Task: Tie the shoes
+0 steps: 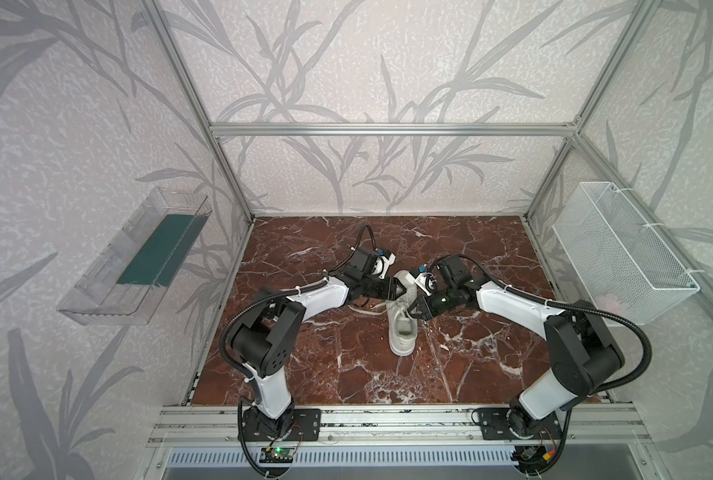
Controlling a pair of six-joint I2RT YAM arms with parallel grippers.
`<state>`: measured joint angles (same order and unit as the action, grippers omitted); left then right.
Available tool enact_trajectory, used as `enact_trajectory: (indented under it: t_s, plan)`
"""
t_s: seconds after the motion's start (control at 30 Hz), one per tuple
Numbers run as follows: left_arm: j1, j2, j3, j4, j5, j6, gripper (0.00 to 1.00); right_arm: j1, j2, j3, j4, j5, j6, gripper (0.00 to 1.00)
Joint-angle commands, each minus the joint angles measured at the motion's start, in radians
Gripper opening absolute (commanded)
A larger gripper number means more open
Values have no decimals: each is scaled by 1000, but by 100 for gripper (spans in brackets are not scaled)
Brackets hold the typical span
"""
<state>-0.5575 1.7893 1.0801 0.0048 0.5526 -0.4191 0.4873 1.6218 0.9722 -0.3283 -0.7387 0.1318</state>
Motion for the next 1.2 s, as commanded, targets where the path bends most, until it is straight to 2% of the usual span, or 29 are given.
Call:
enact_trajectory:
  t_s: [0.0, 0.27, 0.43, 0.5, 0.63, 1.17]
  plan:
    - [-6, 8, 35, -22, 3, 10, 49, -3, 0, 11, -31, 48, -9, 0]
    - [-8, 10, 44, -26, 8, 13, 36, -3, -2, 13, -29, 48, -9, 0]
    - [-7, -2, 44, -22, 2, 15, 22, -3, -5, 10, -35, 48, -9, 0]
    - [-7, -7, 44, -21, 3, 10, 22, -3, -7, 10, -35, 50, -8, 0]
    - [-8, 8, 62, -62, 10, 18, 30, -3, -8, 10, -34, 48, -5, 0]
    - [-27, 47, 116, -189, 7, 75, 32, -3, -5, 15, -40, 45, -6, 0]
